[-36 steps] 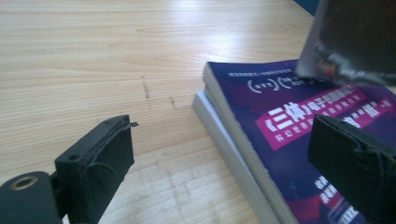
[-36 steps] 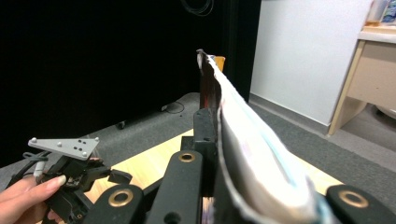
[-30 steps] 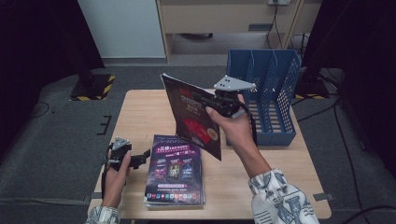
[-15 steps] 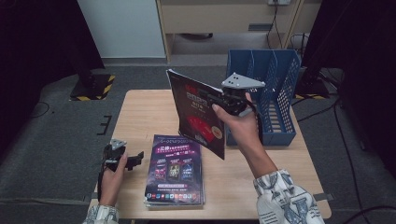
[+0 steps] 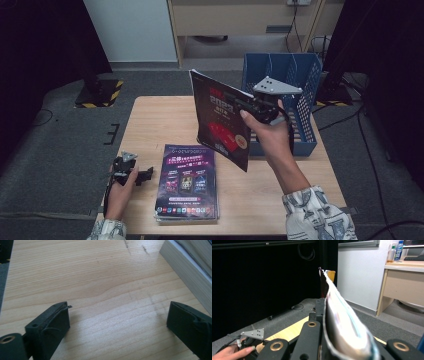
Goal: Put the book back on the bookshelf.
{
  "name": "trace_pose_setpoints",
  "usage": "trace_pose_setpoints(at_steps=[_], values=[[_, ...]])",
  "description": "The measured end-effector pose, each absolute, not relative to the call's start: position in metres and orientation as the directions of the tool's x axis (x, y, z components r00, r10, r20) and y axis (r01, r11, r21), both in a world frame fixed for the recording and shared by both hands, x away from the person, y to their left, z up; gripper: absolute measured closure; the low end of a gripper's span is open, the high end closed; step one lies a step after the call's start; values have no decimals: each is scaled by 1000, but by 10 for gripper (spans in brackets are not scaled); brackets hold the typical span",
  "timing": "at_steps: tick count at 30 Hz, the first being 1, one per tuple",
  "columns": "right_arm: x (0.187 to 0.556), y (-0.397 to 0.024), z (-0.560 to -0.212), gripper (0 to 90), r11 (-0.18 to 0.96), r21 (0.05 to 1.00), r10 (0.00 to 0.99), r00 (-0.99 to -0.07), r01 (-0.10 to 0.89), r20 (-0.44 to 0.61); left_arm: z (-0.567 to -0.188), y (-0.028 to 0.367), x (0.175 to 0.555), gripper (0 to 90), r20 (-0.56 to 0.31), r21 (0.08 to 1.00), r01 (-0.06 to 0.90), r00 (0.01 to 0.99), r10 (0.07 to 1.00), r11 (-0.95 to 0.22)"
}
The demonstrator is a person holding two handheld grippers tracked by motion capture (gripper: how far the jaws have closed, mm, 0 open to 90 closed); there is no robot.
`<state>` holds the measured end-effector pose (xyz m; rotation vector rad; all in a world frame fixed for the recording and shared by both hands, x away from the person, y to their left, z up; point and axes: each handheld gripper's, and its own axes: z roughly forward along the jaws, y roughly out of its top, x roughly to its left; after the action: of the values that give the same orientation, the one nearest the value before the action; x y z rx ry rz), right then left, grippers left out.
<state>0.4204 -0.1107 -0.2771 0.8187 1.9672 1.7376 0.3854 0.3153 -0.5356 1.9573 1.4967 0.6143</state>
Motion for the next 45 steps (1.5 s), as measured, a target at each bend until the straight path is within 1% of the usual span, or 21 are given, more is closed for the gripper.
trace_pose_setpoints(at_steps=[4, 30, 45], values=[[418, -122, -273, 868, 42, 985, 662, -743, 167, 98, -537, 315, 386, 12, 8, 703, 684, 264, 964, -193], [403, -191, -247, 868, -32, 987, 746, -653, 160, 130, -537, 315, 386, 9, 7, 703, 685, 264, 965, -192], [408, -222, -240, 868, -18, 983, 817, -564, 181, 119, -537, 315, 386, 10, 7, 703, 685, 262, 965, -191]])
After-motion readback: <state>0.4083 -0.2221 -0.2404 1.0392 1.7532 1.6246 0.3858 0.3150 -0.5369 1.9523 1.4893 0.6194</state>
